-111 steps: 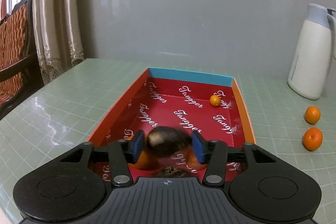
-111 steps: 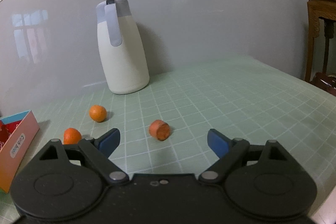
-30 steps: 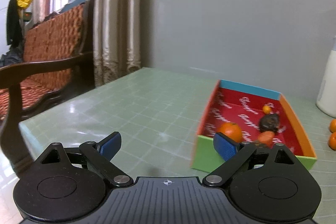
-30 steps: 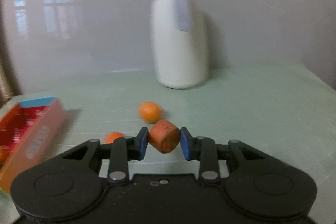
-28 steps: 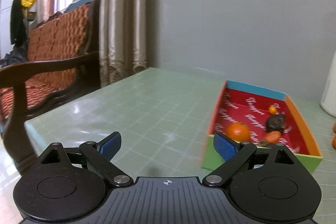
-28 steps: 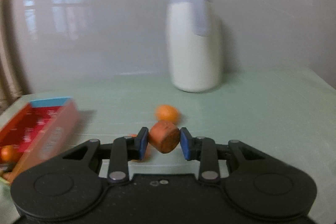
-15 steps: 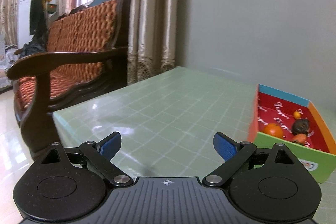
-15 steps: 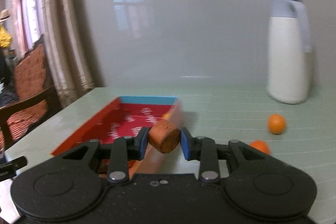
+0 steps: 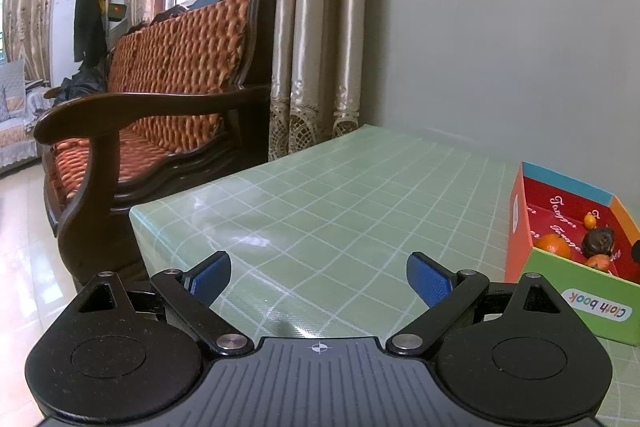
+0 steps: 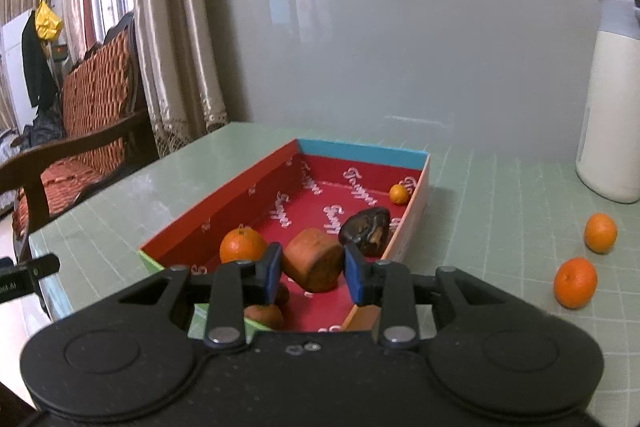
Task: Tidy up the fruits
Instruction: 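Carry the carrot slice in the right tool into the box and open, then move the left tool to the large mandarin and close on it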
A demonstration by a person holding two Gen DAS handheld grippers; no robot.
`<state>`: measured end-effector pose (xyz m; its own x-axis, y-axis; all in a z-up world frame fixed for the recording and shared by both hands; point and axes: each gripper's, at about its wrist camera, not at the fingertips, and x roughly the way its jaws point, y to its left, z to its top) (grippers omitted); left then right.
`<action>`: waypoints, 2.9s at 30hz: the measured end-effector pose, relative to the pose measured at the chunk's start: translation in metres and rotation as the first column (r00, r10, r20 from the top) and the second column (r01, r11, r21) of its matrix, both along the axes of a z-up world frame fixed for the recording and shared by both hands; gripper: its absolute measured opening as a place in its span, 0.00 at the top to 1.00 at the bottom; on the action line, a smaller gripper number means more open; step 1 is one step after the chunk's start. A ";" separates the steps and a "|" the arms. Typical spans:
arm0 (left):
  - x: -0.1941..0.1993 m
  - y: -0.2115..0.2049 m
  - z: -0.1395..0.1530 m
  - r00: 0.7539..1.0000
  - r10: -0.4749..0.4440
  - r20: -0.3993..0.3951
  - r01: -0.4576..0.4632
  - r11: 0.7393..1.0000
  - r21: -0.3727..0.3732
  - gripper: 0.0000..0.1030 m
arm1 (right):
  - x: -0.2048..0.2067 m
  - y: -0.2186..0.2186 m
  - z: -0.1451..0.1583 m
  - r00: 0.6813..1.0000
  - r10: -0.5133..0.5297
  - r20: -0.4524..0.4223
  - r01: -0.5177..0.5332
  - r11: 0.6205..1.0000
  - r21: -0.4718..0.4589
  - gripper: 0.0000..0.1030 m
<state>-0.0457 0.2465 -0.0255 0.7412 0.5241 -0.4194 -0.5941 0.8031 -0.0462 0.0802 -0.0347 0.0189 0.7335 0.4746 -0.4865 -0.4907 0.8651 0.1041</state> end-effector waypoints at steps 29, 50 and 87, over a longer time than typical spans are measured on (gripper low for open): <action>0.035 -0.094 0.013 0.976 -0.218 -0.009 0.218 0.975 0.040 0.09 | -0.010 -0.119 0.006 0.937 -0.339 0.082 0.338 0.941 0.031 0.20; 0.067 -0.203 0.037 0.888 -0.459 0.010 0.453 0.881 0.138 0.09 | -0.035 -0.233 0.000 0.806 -0.586 0.079 0.585 0.810 0.037 0.16; 0.208 -0.364 -0.002 0.692 -0.701 -0.172 0.710 0.704 -0.008 0.27 | -0.070 -0.335 -0.013 0.599 -0.798 0.063 0.795 0.602 0.072 0.13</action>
